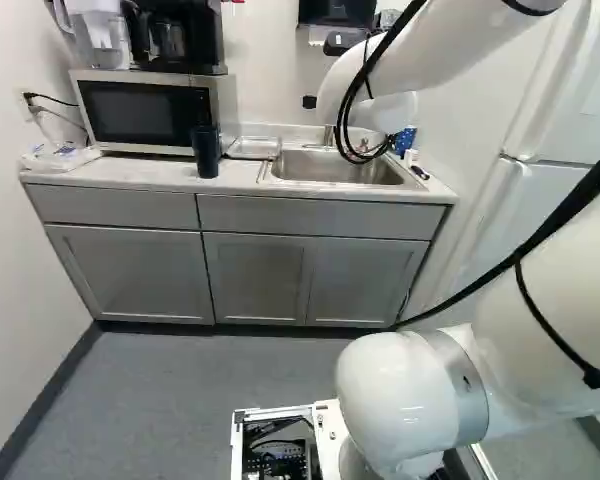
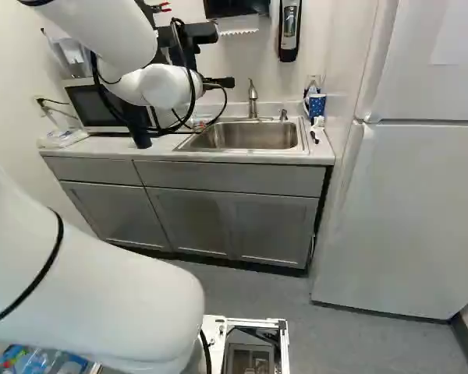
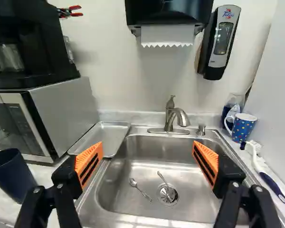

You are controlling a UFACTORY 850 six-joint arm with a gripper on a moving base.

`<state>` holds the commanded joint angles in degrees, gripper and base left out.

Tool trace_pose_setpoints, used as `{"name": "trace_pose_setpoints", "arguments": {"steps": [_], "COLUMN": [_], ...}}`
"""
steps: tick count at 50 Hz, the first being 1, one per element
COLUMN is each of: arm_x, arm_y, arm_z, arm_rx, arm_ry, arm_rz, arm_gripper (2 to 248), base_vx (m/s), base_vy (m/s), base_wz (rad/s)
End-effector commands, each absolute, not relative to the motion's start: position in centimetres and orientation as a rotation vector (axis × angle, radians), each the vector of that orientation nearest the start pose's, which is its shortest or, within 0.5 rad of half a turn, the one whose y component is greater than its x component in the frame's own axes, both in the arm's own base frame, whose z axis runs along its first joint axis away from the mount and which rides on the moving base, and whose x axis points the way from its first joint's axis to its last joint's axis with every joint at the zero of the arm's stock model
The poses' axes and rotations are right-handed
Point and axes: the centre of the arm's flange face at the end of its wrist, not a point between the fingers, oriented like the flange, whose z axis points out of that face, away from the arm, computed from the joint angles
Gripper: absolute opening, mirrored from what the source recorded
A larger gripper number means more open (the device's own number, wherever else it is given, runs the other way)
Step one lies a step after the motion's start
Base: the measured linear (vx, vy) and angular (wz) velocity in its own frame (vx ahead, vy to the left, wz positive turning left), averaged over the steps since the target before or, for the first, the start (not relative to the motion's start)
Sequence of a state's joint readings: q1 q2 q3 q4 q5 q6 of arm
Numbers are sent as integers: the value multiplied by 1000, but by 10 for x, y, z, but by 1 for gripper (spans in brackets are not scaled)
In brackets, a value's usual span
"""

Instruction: Rinse the cup and place it in the tray

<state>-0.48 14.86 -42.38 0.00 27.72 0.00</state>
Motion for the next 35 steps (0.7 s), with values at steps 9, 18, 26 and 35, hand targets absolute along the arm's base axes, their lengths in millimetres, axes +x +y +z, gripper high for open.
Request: {"name": "trace_pose_setpoints", "arguments": {"steps": [9, 18, 26, 35], "arm_x": [429, 429, 429, 429], "arm_y": [-4, -4, -4, -4], "arm_z": [629, 629, 629, 629], "arm_rx": [-2321, -2321, -2321, -2321], "arm_ry": [10, 10, 10, 10], "arm_rz": [-2125, -2125, -2125, -2125], "arm_gripper": [247, 247, 247, 247], "base_vx": [117, 114, 115, 113], "base_vy": [-118, -102, -99, -100], "base_wz": [81, 157, 148, 151]}}
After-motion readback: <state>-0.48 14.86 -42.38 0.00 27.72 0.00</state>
